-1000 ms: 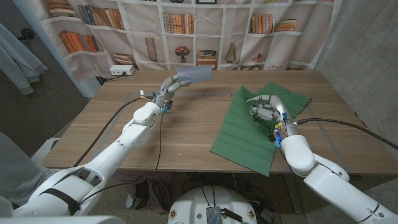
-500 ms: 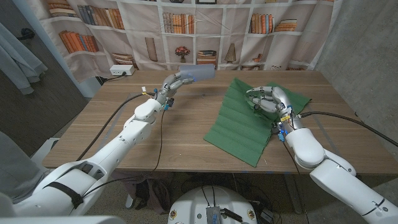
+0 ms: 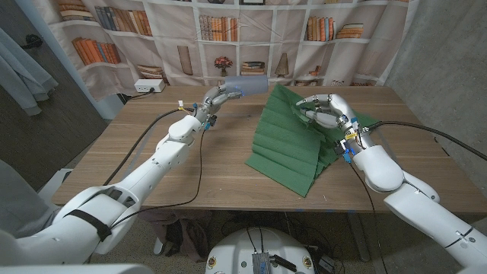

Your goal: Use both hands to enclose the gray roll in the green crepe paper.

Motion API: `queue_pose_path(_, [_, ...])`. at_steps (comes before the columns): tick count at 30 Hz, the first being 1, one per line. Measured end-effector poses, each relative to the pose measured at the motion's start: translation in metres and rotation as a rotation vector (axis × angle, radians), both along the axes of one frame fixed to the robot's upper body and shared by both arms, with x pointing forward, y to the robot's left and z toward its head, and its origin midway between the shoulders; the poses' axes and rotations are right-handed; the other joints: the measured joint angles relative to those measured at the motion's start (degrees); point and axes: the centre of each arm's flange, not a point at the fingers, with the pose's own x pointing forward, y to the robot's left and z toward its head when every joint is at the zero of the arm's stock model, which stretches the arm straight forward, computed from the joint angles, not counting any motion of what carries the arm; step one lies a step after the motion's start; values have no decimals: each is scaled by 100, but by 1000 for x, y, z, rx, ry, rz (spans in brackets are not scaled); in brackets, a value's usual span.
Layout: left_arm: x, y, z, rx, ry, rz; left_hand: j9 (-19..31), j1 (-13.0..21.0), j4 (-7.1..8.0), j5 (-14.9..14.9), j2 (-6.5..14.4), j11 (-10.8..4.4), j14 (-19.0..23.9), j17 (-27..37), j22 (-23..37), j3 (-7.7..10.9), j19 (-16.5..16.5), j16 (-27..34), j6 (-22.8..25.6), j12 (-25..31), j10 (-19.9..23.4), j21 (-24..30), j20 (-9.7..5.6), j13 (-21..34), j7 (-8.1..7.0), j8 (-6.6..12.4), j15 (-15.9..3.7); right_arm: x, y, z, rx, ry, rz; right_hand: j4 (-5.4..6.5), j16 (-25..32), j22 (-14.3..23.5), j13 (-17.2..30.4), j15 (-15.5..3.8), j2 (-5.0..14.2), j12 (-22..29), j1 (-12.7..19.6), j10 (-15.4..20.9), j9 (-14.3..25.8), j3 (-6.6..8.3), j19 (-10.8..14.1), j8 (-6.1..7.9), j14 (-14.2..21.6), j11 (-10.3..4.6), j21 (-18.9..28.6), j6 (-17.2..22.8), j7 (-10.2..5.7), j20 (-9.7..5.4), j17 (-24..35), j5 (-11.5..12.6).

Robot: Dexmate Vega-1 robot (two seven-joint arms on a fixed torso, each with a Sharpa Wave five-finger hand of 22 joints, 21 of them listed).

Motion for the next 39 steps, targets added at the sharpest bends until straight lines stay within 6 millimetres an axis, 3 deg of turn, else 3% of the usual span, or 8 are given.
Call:
queue_pose_path(18, [11,-37,17,77,5,-81,-51,0,-19,-7,0,-1,0,-19,-27,19,45,0,23,22,17,85,0,3,40,-9,0,2,10,30,-88,-115,81,-41,-88,-30,38,23,-2,-45,-1,39,16,39,-54,-63,-21,-40,25,-31,-30,14,1,-159])
queue_pose_path(39, [18,-72,16,199,28,-158,-77,0,-26,4,0,-9,55,-24,-26,26,107,0,33,16,28,214,1,33,53,-31,10,7,20,61,-107,-234,133,-48,-167,-107,76,43,38,-110,-5,74,70,45,-132,-105,-20,-93,67,-31,-29,51,2,-311])
